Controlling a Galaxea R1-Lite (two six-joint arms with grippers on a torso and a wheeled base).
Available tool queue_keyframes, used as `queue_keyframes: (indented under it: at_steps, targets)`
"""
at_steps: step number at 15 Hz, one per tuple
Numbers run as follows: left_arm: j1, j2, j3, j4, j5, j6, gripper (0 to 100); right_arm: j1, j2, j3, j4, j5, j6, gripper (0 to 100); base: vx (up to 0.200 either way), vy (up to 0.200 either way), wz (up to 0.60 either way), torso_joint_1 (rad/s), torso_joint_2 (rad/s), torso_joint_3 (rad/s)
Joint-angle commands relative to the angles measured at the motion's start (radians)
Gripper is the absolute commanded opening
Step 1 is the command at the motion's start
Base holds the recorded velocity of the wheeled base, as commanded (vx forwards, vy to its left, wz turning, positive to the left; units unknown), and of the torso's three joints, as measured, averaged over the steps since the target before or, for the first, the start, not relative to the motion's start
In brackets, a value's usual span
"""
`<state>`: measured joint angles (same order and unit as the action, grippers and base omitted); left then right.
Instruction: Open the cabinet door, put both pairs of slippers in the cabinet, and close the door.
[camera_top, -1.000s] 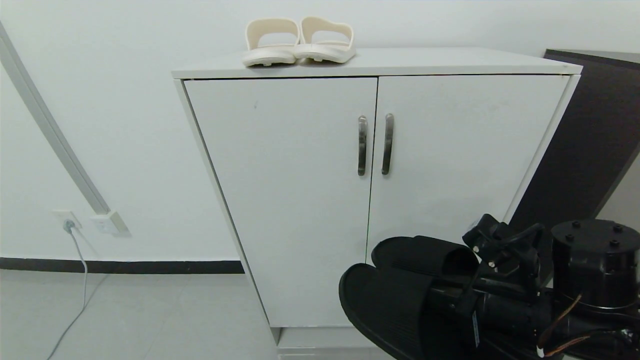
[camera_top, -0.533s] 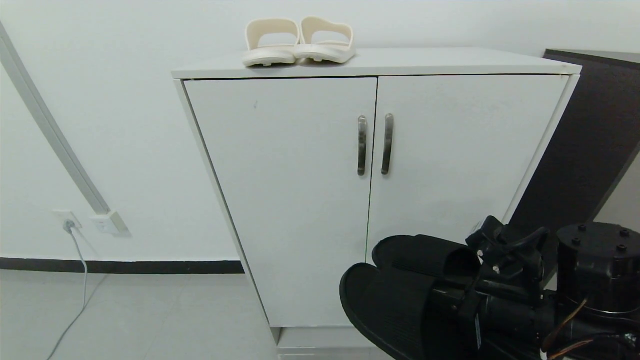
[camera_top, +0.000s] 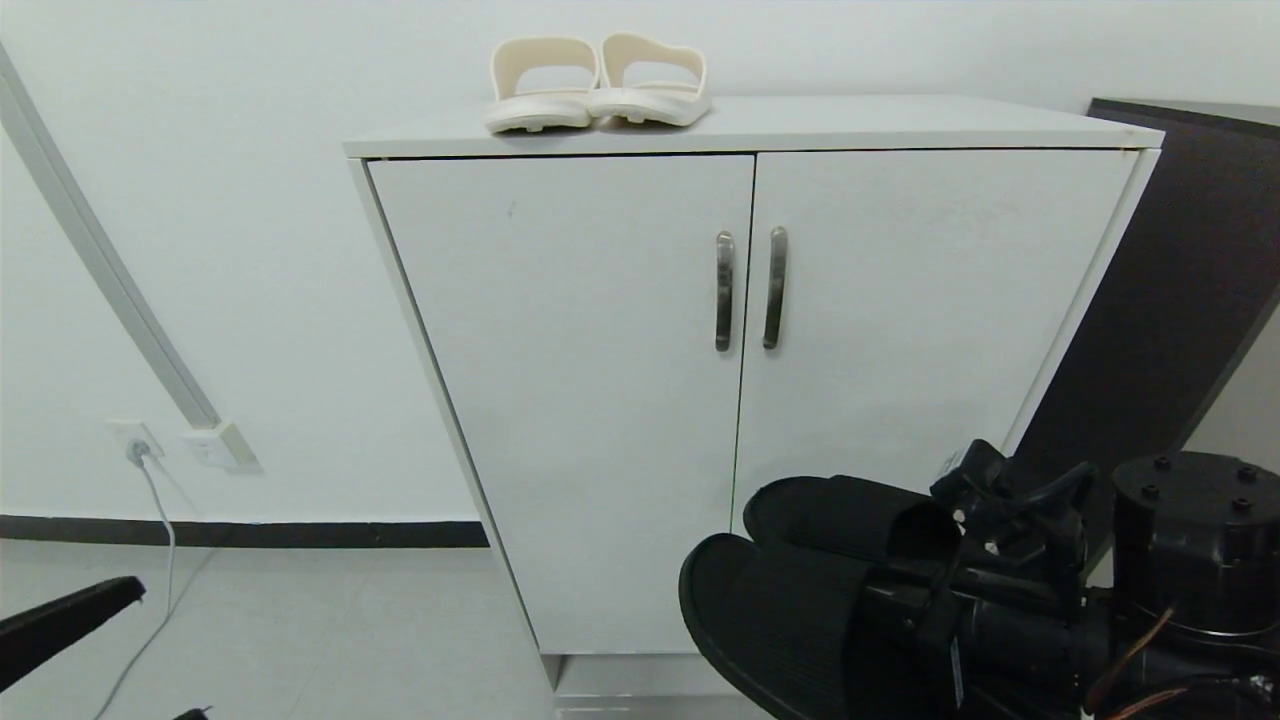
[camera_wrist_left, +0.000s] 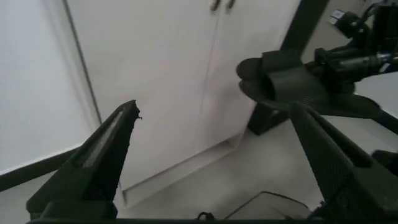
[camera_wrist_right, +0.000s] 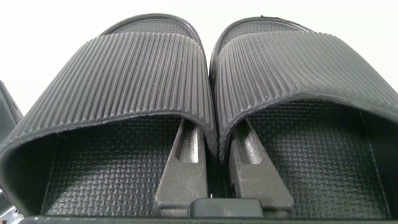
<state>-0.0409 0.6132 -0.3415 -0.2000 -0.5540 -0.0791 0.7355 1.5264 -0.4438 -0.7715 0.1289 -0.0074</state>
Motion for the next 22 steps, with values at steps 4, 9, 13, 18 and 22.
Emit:
queue_keyframes:
  at_steps: [4,9,13,18,22]
  targets:
    - [-0.189,0.286,-0.085,-0.110,0.017,-0.011,100,0.002,0.014,0.001,-0.003,0.000,0.001,0,0.000,0.000,0.00,0.000,0.00,0.000]
    - [-0.490,0.496,-0.186,-0.279,0.246,-0.030,100,0.019,-0.002,0.002,-0.003,-0.002,0.000,0,0.000,0.000,0.00,0.000,0.00,0.000]
    - [-0.668,0.698,-0.450,-0.272,0.252,-0.149,100,0.010,-0.003,-0.004,-0.005,-0.002,0.007,0,0.000,0.000,0.00,0.000,0.00,0.000]
    - [-0.769,0.904,-0.656,-0.285,0.246,-0.194,100,0.001,-0.005,-0.004,-0.005,-0.002,0.009,0,0.000,0.000,0.00,0.000,0.00,0.000]
    - [-0.774,1.037,-0.754,-0.349,0.243,-0.211,100,-0.002,-0.005,-0.003,-0.005,-0.002,0.009,0,0.000,0.000,0.00,0.000,0.00,0.000]
